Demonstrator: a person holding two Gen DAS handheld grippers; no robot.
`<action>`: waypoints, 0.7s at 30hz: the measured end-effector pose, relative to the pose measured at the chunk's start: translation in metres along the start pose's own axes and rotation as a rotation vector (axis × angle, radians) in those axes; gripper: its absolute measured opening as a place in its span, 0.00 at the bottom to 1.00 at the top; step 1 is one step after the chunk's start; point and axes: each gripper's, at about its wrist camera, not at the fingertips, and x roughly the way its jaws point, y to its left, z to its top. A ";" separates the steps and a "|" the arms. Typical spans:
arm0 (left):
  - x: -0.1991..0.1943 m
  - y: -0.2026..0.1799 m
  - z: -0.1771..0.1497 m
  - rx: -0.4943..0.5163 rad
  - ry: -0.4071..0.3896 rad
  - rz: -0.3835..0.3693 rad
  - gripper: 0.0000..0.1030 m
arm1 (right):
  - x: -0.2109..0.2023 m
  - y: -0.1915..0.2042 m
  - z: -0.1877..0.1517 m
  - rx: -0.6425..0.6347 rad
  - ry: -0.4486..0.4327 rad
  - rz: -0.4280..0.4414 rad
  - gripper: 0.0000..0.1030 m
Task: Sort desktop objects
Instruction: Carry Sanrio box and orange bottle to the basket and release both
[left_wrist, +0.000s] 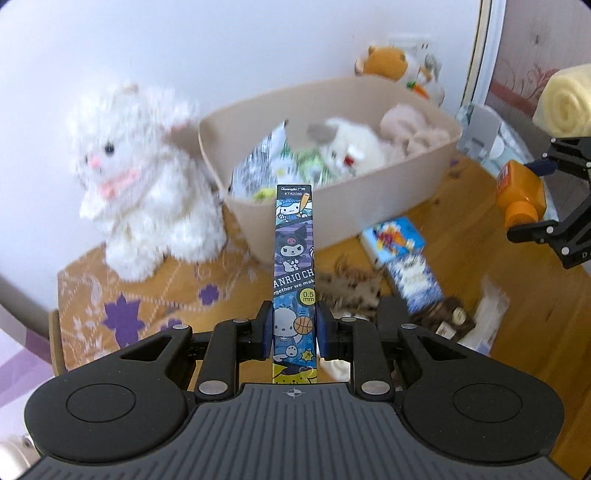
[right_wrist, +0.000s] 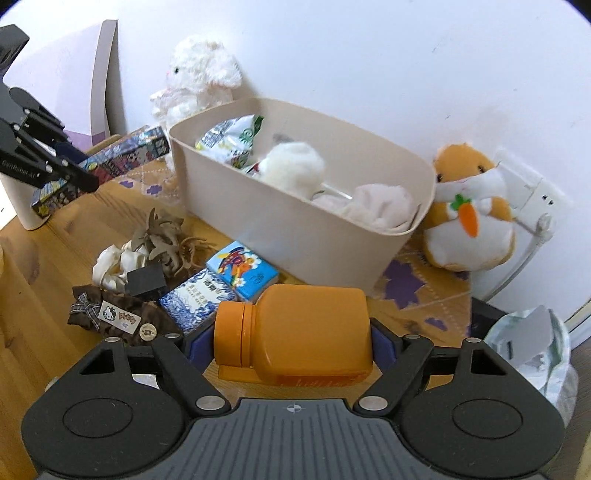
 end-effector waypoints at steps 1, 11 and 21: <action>-0.003 0.000 0.004 -0.002 -0.013 -0.002 0.23 | -0.003 -0.002 0.001 0.001 -0.006 -0.004 0.78; -0.021 0.005 0.050 -0.044 -0.117 0.007 0.23 | -0.019 -0.033 0.034 0.055 -0.100 -0.061 0.78; -0.005 0.000 0.118 -0.105 -0.199 0.028 0.23 | 0.006 -0.051 0.101 0.064 -0.180 -0.116 0.78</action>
